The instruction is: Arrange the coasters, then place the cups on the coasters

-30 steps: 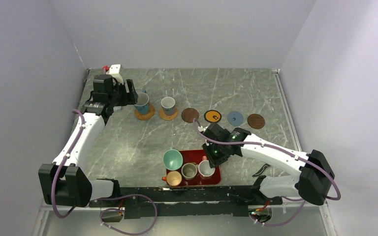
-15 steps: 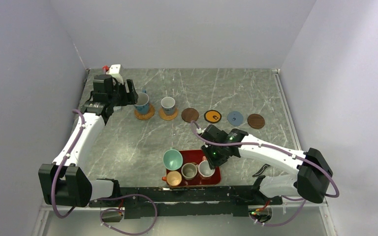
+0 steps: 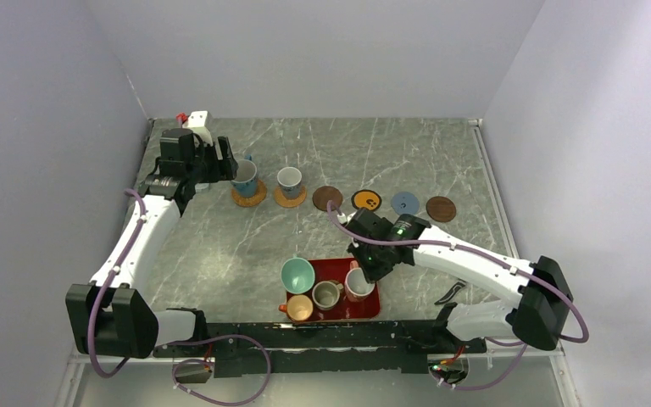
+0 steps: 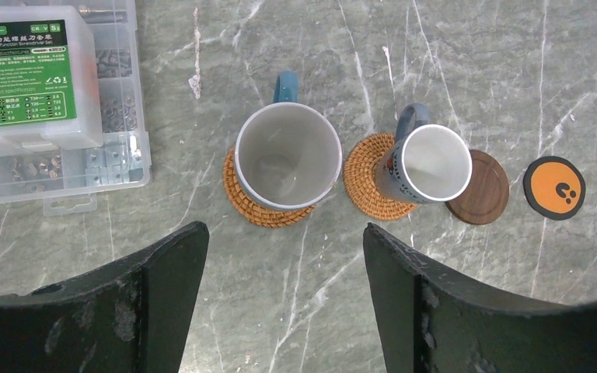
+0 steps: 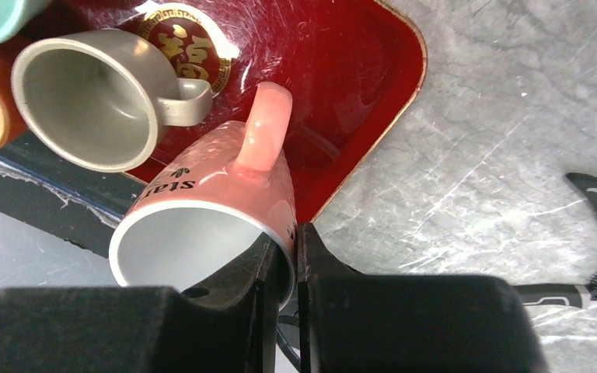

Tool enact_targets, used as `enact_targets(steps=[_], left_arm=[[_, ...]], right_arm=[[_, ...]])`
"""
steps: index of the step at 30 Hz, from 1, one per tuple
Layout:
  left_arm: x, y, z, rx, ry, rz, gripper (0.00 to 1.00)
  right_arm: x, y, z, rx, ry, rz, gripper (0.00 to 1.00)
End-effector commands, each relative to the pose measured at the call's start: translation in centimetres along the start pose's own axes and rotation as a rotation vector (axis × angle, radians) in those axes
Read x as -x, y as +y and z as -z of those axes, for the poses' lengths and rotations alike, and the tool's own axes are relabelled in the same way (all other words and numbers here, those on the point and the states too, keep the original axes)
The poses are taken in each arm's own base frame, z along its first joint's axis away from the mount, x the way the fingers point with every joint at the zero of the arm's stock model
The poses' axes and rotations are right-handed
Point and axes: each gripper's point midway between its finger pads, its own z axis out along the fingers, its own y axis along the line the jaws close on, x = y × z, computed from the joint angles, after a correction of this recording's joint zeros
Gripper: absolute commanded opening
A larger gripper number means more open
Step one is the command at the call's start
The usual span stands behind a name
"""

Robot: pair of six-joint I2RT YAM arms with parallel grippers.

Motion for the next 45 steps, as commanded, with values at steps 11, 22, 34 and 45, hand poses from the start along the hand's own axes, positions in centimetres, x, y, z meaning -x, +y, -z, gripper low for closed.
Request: enact_targets(steps=[11,22,34,45], left_arm=[[2.5,-1.0,1.8,-0.020,-0.085,-0.013,0.78],[2.6,-0.8,1.9,-0.014,-0.088,-0.015,0.79],[2.8,-0.7,2.1,-0.004,-0.095,-0.022,0.79],[2.7,-0.6,2.0,-0.002,-0.088,-0.027,0.79]], right_arm=[[5.0,0.8,6.1,0.041,-0.195,0.201,0.00],[11.4,0.1,7.9,-0.049,-0.320,0.319,0.00],[20.5,-3.6,6.3,-0.041,-0.317,0.203,0.00],[25.5,-8.2,2.3,-0.059,-0.243,0.120,0.00]])
